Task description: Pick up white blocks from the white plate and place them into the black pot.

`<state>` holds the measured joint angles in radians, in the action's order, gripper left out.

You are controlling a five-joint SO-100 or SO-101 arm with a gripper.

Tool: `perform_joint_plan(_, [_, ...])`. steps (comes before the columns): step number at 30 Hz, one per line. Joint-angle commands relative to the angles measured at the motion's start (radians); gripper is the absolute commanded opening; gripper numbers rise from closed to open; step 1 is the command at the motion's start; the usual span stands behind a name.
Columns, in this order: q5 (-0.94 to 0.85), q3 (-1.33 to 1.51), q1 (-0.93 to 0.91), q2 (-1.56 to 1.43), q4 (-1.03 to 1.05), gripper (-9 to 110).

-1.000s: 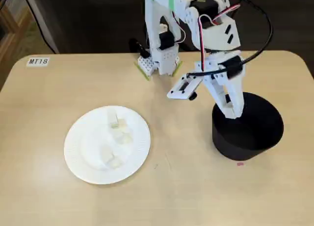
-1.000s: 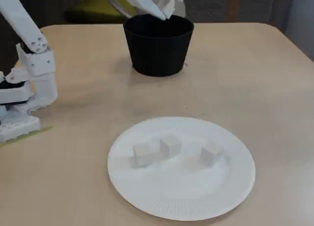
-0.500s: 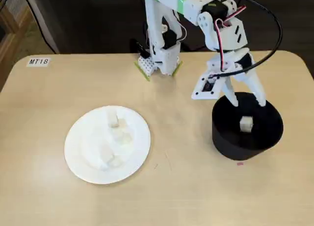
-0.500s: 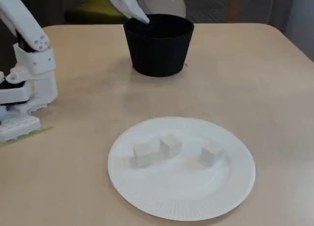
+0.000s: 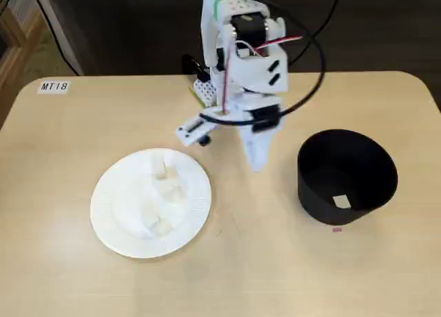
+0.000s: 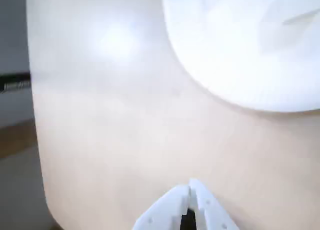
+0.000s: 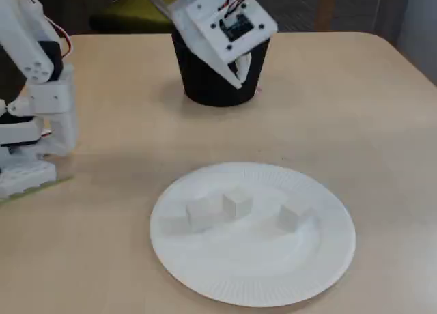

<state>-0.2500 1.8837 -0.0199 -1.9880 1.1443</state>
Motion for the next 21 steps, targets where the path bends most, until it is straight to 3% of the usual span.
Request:
perform_joint_plan(1, [0.064,-0.049,-0.132,0.04,0.021,-2])
perform_joint_plan(7, [0.31,-0.098,-0.249,0.175,-0.018,-2])
perform_joint_plan(12, [0.468,-0.324,-0.265,0.396,0.078,-2])
perform_joint_plan(17, [0.515,-0.646,-0.276,0.641,0.261,10])
perform_joint_plan(21, [0.526,-0.701,-0.301,0.693,0.284,25])
